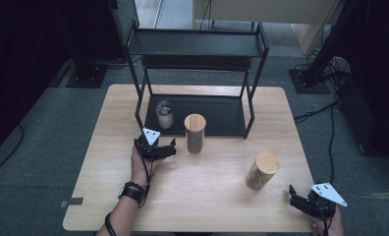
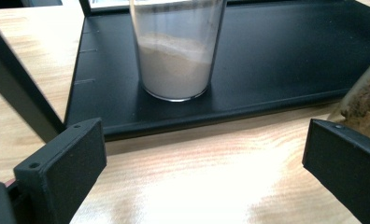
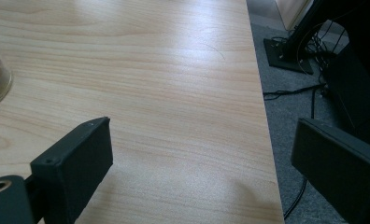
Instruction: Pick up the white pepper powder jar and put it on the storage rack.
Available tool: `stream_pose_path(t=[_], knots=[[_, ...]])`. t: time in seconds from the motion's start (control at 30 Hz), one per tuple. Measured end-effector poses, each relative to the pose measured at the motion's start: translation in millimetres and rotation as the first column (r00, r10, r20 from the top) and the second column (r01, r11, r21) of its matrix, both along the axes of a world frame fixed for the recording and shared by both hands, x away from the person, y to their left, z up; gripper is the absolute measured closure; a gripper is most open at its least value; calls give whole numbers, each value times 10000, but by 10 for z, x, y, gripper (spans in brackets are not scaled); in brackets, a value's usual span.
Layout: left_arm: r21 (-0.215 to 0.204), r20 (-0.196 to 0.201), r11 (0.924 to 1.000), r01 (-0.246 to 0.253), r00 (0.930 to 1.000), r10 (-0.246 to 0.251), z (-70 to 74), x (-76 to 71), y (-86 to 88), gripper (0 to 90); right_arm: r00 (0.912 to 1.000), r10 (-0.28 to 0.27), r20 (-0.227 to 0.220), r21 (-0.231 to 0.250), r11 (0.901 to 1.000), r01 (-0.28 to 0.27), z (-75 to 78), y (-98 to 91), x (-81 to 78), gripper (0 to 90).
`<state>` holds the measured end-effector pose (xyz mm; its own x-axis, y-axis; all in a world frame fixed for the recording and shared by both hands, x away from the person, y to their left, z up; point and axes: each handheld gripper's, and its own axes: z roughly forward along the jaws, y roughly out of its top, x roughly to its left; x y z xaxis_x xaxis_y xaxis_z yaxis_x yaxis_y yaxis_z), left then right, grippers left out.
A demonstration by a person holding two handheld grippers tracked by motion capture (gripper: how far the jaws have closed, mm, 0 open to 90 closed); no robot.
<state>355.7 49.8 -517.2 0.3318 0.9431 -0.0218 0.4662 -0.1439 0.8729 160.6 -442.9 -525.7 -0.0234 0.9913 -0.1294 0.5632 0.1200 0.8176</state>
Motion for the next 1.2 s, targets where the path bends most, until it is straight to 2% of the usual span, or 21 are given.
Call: stream_pose_path(t=[0.43,1.2], knots=[[108,54,9997,229,9997,-229,3,-178,116,0,10000,-2,-46,-100,9999,1,-2,11,3,56],[-307,72,9993,205,9998,-203,6,-444,431,0,9998,-47,-174,-268,9996,42,-7,24,16,56]])
